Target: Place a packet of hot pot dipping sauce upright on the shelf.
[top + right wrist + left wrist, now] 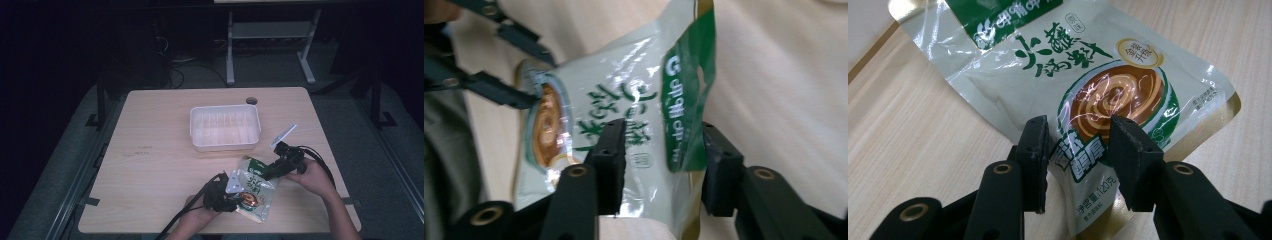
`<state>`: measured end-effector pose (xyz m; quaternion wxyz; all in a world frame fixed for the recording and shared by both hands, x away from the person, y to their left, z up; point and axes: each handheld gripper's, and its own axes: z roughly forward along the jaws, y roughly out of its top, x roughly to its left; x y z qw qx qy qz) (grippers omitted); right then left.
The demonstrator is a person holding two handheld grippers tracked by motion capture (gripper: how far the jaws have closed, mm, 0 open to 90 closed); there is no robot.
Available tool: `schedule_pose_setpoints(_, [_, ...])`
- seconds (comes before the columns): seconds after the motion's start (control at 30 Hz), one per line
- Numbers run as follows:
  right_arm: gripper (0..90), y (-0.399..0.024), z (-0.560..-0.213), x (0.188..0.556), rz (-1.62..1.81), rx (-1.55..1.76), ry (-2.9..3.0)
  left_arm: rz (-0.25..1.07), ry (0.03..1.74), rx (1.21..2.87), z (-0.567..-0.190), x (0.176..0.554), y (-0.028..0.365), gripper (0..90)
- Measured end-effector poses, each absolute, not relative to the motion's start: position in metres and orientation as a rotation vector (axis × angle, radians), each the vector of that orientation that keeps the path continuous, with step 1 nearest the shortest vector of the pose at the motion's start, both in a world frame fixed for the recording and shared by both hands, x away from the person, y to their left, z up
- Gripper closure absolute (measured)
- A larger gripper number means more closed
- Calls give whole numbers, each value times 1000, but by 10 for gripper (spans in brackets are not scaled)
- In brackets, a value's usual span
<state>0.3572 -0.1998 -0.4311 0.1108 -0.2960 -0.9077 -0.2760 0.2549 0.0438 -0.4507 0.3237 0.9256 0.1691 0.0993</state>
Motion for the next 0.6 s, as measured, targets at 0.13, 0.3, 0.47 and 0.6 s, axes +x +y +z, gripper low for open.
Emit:
schedule_pose_setpoints(0.13, [608,-194,-434,356,-772,-853,-2663,282,418,2442,-451,254,42,607])
schedule_pose_setpoints(0.3, [811,-186,-440,358,-716,-895,-2711,311,403,2448,-450,251,41,608])
schedule_pose_setpoints(0.47, [884,-187,-438,355,-739,-910,-2693,347,408,2437,-448,251,44,562])
schedule_pose_setpoints(0.6, [890,-193,-442,356,-759,-961,-2636,357,422,2416,-441,250,53,540])
